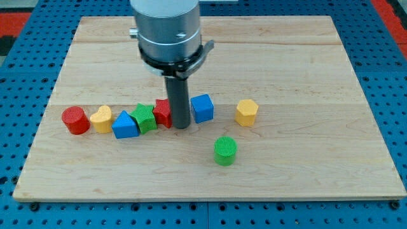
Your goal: Push the blue cube down a bit
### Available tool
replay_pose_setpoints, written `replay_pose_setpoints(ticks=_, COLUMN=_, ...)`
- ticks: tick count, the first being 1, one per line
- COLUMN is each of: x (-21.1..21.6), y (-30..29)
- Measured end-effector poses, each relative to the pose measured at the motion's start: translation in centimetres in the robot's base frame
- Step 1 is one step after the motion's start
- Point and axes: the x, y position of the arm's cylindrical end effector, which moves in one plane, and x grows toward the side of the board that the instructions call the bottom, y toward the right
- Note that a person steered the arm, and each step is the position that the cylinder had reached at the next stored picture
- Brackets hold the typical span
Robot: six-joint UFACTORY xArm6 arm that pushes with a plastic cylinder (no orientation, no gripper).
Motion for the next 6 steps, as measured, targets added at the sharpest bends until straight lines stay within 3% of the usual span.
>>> replay_pose_setpoints(ticks=3, x=-9.2, y=7.2)
replay_pose_setpoints(ticks=4, x=-9.9, y=13.6)
replay_pose_setpoints(ticks=5, x=-14.2, y=14.3)
replay_pose_setpoints(ticks=6, x=-13.9, y=6.5)
